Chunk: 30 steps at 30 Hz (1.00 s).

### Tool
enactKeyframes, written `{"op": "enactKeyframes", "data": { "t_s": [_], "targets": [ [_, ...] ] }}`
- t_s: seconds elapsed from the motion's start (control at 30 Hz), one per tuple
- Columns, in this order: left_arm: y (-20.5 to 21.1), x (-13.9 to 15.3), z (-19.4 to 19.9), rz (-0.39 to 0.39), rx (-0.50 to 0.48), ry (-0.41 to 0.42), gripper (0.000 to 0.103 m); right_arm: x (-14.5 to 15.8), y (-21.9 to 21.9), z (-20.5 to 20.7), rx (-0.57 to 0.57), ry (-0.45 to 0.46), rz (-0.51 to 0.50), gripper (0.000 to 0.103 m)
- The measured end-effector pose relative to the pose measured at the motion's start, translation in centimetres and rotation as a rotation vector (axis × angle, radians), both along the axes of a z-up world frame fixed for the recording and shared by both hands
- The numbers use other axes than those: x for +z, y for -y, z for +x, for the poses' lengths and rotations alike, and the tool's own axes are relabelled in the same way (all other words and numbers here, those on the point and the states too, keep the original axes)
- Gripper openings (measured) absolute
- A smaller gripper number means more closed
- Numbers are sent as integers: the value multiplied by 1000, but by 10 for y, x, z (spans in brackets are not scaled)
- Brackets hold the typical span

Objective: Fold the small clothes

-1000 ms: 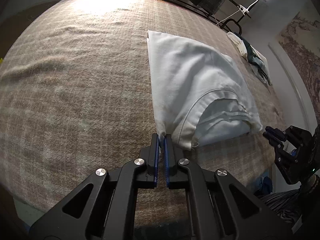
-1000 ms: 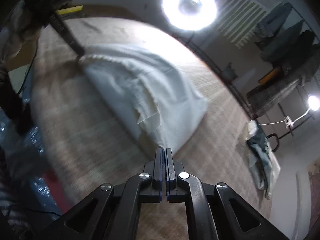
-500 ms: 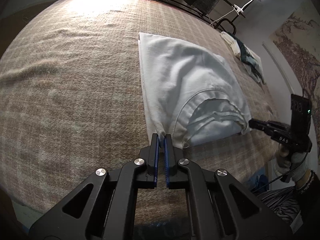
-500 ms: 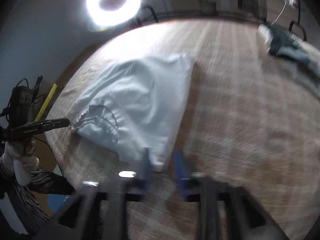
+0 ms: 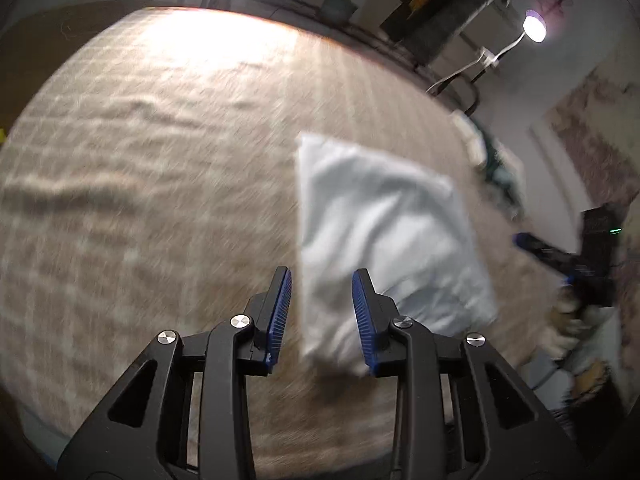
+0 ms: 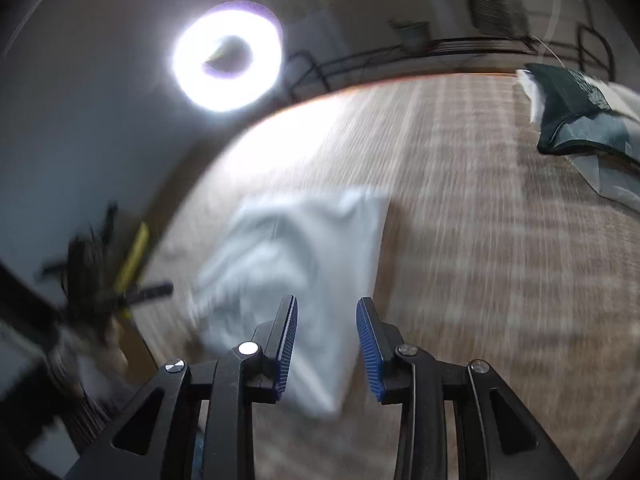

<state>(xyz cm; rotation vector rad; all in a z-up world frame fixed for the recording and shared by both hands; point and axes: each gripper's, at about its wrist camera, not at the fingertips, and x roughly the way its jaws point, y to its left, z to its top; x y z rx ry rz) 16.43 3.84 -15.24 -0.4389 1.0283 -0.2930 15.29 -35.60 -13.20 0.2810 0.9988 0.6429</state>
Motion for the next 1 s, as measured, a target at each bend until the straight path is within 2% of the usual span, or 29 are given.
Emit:
{"op": "enactKeyframes", "data": {
  "t_s": [0.07, 0.17, 0.33, 0.4, 0.57, 0.67, 0.73, 0.8, 0.9, 1.0],
  "targets": [
    [2, 11, 7, -29, -5, 26, 30, 0, 0, 24, -45, -10, 25, 33],
    [6, 16, 24, 31, 5, 45, 30, -6, -3, 52, -61, -39, 65, 33],
    [3, -14, 66, 21, 65, -40, 30, -36, -15, 96, -89, -129, 87, 33],
    [2, -25, 80, -7, 81, -65, 30, -49, -17, 105, -98, -168, 98, 33],
    [13, -46, 103, -1, 53, -98, 30, -67, -17, 119, -91, -214, 169, 31],
    [23, -52, 104, 29, 20, -114, 30, -77, -19, 130, -95, -249, 206, 22],
    [28, -55, 102, 52, 13, -103, 30, -84, -17, 133, -105, -270, 242, 6],
    [31, -54, 99, 75, 4, -86, 30, -85, -17, 134, -109, -257, 261, 2],
    [30, -54, 96, 101, 6, -72, 30, -70, -20, 132, -108, -172, 185, 1],
    [34, -49, 89, 164, 13, -51, 30, -67, -33, 133, -109, -154, 85, 1]
  ]
}}
